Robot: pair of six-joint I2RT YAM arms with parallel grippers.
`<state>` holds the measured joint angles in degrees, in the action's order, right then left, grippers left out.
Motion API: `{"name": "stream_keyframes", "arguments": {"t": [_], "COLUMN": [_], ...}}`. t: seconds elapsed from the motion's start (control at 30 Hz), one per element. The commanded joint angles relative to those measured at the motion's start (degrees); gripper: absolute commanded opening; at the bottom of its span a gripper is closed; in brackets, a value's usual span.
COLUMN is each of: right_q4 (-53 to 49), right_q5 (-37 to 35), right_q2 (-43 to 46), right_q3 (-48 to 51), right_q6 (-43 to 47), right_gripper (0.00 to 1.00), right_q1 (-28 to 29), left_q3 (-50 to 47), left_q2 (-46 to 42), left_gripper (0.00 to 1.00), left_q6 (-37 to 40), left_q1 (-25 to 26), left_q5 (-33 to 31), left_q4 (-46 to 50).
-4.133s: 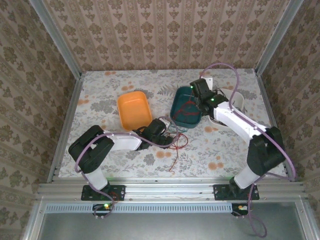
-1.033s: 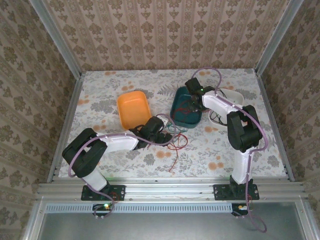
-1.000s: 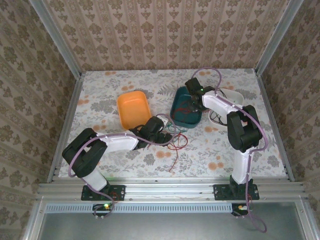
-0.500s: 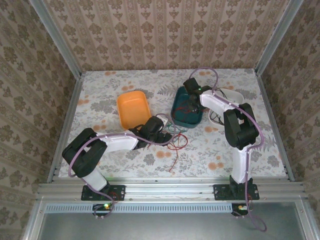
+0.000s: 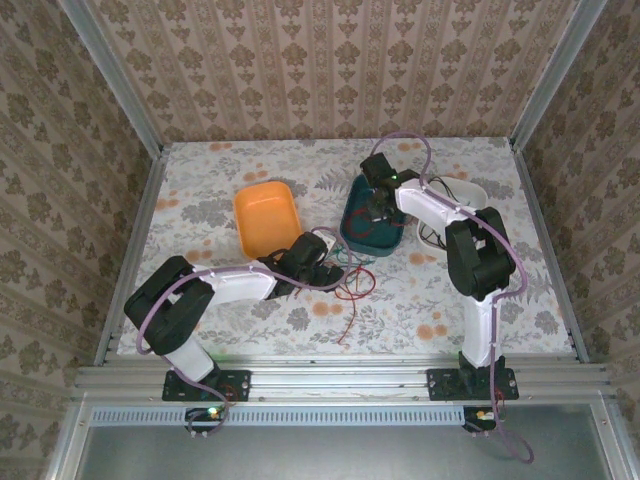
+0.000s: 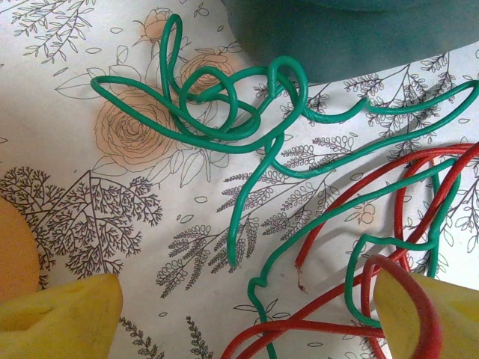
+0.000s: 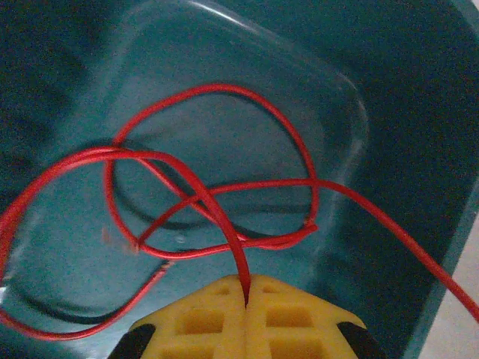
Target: Untangle the cables
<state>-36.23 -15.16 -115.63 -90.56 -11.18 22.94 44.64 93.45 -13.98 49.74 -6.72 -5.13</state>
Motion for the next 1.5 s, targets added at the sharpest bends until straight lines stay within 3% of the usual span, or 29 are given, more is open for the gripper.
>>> {"name": "stream_keyframes", "arguments": {"t": [0.0,0.37,0.73,0.8,0.93,1.03,1.27,1.37,1.47], "right_q4": [0.67,7.51,12.30,12.86,15.83,17.56,18.32,17.18,16.53], "right_q5": [5.55,18.39,16.76,16.48,14.39,10.83,4.73,6.46,12.57], "right_q2": [3.28,0.62,0.74,1.38,5.53,9.46,17.83,22.17,27.21], "right_q3": [-2.79,0.41,7.32,7.72,9.55,10.98,14.15,17.46,23.95], "right_q6": [-3.02,-11.85,-14.57,-14.79,-15.26,-15.02,-14.32,-13.95,-13.76], "right_gripper": [0.00,0.01,0.03,0.06,0.28,0.37,0.40,0.40,0.40], "right_q1": [0.35,0.38,0.22,0.01,-0.06,-0.07,-0.22,0.31,1.92], "left_q3": [0.36,-0.50,0.17,0.42,0.62,0.80,1.24,1.19,0.76], "left_q2": [-0.50,-1.19,-1.56,-1.69,-2.13,-2.20,-2.48,-2.67,-2.88], "left_gripper": [0.88,0.88,0.88,0.88,0.88,0.88,0.88,0.88,0.88], "left_q6": [-1.22,-1.49,-0.72,-0.61,-0.53,-0.44,-0.35,-0.43,-0.70], "left_q1": [-0.43,-0.43,-0.43,-0.45,-0.52,-0.56,-0.61,-0.60,-0.67], "left_q5": [0.00,-0.18,-0.13,-0.26,-0.76,-1.08,-1.41,-1.63,-1.71], "left_q4": [1.34,1.44,2.00,2.32,2.66,2.83,2.93,2.78,2.06]}}
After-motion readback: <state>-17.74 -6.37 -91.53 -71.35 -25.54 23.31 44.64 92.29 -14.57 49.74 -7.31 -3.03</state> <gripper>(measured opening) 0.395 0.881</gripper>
